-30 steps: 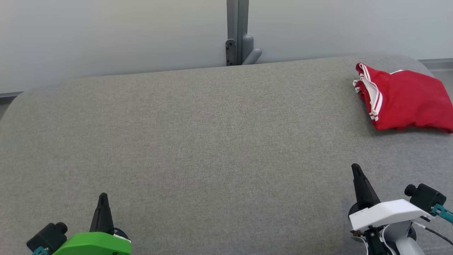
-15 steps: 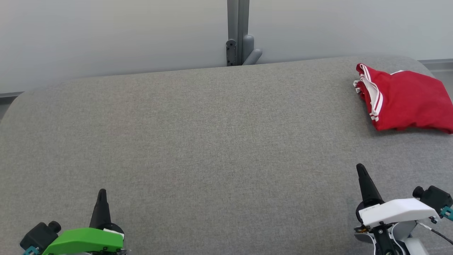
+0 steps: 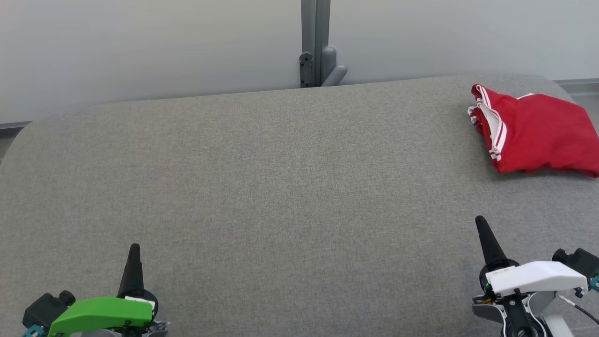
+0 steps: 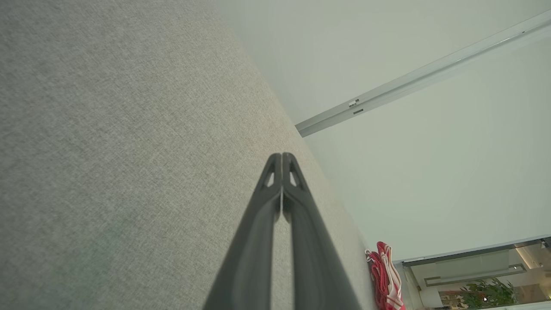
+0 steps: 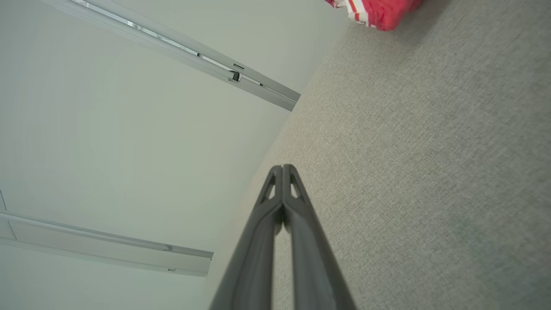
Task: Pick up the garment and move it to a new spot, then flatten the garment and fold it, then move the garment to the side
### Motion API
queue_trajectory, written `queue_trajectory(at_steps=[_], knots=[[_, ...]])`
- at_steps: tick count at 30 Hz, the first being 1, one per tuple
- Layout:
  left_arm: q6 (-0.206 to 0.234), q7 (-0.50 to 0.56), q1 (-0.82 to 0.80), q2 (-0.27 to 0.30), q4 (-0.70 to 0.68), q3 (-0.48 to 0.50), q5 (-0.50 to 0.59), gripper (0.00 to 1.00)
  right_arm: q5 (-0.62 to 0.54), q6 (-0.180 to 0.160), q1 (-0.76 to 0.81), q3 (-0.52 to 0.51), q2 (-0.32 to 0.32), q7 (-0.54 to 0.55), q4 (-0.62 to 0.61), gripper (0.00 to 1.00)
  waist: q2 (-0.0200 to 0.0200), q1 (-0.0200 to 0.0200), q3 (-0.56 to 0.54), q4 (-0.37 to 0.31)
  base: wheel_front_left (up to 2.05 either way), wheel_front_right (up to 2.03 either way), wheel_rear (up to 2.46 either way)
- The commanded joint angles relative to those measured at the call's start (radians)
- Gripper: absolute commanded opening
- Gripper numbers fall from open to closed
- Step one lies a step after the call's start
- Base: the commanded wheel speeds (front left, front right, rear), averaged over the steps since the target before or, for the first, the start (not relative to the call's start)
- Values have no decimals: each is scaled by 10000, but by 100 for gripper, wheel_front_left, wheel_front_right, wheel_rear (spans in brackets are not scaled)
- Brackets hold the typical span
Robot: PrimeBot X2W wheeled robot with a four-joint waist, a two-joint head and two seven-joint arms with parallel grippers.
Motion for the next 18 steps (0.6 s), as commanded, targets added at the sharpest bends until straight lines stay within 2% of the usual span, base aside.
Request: queue_trajectory(at_steps=[1, 18], knots=[[-79, 76, -214, 41, -107, 68, -278, 0, 298, 2, -152, -65, -66, 83, -121, 0, 33, 0, -1, 2, 0, 0, 0], [-284, 487, -363, 44, -132, 219, -1870, 0, 1897, 3, -160, -280, -100, 475, -132, 0, 42, 0, -17, 21, 0, 0, 0]])
